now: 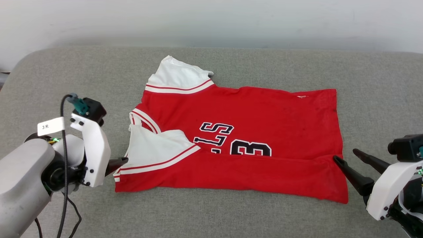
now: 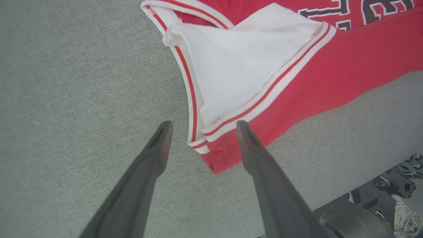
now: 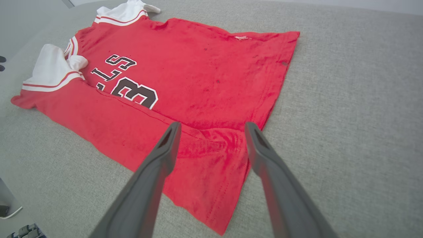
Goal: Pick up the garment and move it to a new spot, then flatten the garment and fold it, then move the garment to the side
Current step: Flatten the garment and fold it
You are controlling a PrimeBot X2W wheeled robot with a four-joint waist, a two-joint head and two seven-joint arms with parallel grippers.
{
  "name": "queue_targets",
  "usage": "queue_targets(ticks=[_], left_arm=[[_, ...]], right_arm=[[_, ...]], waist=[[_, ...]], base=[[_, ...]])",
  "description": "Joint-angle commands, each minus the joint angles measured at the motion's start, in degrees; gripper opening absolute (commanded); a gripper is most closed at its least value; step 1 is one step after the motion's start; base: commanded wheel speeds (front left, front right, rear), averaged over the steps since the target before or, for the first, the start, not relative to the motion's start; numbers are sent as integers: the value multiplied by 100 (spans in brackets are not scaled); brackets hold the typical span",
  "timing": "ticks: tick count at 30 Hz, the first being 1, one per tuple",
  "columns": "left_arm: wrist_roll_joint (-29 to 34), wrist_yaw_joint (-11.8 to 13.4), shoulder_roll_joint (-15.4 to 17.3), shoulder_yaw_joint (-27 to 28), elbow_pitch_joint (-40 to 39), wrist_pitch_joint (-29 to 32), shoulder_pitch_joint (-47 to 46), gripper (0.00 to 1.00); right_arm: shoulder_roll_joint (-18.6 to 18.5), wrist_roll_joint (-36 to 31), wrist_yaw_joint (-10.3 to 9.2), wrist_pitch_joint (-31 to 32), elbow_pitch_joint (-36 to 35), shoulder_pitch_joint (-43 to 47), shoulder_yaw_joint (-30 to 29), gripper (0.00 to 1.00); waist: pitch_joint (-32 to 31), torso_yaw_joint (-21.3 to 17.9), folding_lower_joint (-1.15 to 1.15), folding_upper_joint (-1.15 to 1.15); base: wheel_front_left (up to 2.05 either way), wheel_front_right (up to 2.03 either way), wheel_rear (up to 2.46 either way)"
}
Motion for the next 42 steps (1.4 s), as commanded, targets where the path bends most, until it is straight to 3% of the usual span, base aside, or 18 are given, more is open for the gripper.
queue_targets(ticks=[1, 9, 25, 26, 27, 35, 42], left_arm=[[49, 16, 19, -73, -31, 133, -89, 100], [197, 43, -87, -412, 134, 678, -114, 100], [335, -44, -514, -1000, 1132, 824, 414, 100], [326, -54, -530, -1022, 1156, 824, 430, 32], [282, -64, -554, -1024, 1168, 808, 447, 0], [225, -130, -411, -857, 920, 482, 186, 0], [212, -136, -234, -774, 395, 210, 12, 0]], right_arm=[[38, -36, -5, 30, -37, 32, -44, 100], [171, -141, -5, 126, -137, -60, -96, 100], [254, -130, -5, 86, -75, -411, 96, 100], [245, -117, -5, 83, -68, -430, 105, 100], [227, -108, -5, 90, -70, -453, 113, 100], [-149, -94, -5, 452, -196, -603, 64, 100], [-702, 3, -5, 1548, -496, -868, 23, 100]], waist=[[25, -24, 1, 0], [236, -165, 1, 0], [618, -389, 1, 0], [613, -393, 1, 0], [599, -391, 1, 0], [305, -271, 1, 0], [110, -144, 1, 0]], base=[[0, 0, 0], [0, 0, 0], [0, 0, 0], [0, 0, 0], [0, 0, 0], [0, 0, 0], [0, 0, 0]])
